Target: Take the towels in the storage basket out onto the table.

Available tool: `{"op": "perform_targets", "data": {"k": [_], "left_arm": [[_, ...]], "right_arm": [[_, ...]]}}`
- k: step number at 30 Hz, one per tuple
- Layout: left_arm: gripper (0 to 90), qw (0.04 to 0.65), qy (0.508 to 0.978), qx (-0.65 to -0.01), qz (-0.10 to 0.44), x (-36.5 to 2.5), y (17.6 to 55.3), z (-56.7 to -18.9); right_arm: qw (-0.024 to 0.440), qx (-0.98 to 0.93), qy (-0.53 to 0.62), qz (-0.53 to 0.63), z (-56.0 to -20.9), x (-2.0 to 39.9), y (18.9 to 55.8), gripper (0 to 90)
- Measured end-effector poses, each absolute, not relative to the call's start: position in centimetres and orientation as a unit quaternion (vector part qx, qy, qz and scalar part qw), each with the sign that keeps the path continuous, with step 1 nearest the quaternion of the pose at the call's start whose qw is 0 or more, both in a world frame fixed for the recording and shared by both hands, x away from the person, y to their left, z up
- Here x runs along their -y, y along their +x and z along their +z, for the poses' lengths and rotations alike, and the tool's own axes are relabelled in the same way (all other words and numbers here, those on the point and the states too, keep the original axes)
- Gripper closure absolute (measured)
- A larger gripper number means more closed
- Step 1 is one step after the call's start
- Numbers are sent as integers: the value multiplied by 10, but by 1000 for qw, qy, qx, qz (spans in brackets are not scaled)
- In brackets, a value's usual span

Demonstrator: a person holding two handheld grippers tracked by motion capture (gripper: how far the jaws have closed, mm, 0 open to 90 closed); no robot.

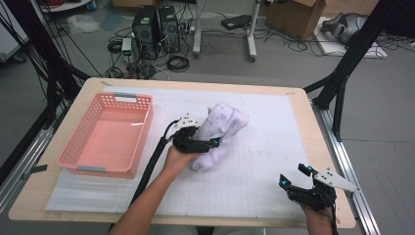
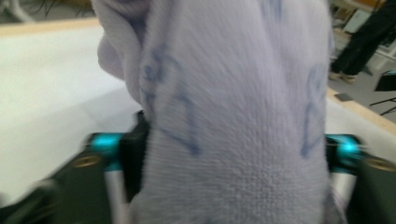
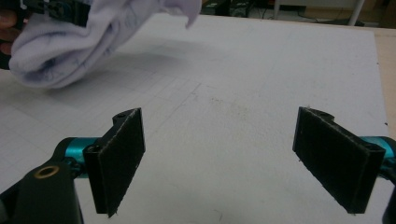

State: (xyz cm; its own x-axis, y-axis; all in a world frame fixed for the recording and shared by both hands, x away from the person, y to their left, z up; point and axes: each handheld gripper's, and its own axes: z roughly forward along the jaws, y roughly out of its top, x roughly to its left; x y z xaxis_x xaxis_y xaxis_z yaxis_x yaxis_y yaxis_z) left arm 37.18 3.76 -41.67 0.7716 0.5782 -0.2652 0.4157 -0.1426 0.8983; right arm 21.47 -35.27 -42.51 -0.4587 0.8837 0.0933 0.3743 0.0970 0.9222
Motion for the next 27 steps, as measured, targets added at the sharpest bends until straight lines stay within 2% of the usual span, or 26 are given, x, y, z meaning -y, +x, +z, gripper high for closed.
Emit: {"op": "perform_targets", "data": {"k": [4,8,12,20,27], "left_arm": [[244,572,742,-333,108,-51,367,-406],[200,589,728,-327,127,-71,357,-395],[198,605,719,-312,137,-95,339,-399],[183,627,701,-310,137,-127,316,-412],[183,632,700,-303,134,-133,307,-416]], "right_arm": [[255,-696,455,495,-426,353,216,153],[257,-693,454,497,-425,352,216,153],[258,-694,454,495,-425,351,215,153],[255,-694,453,498,-425,347,217,153],[250,-694,452,502,-424,342,221,152]]}}
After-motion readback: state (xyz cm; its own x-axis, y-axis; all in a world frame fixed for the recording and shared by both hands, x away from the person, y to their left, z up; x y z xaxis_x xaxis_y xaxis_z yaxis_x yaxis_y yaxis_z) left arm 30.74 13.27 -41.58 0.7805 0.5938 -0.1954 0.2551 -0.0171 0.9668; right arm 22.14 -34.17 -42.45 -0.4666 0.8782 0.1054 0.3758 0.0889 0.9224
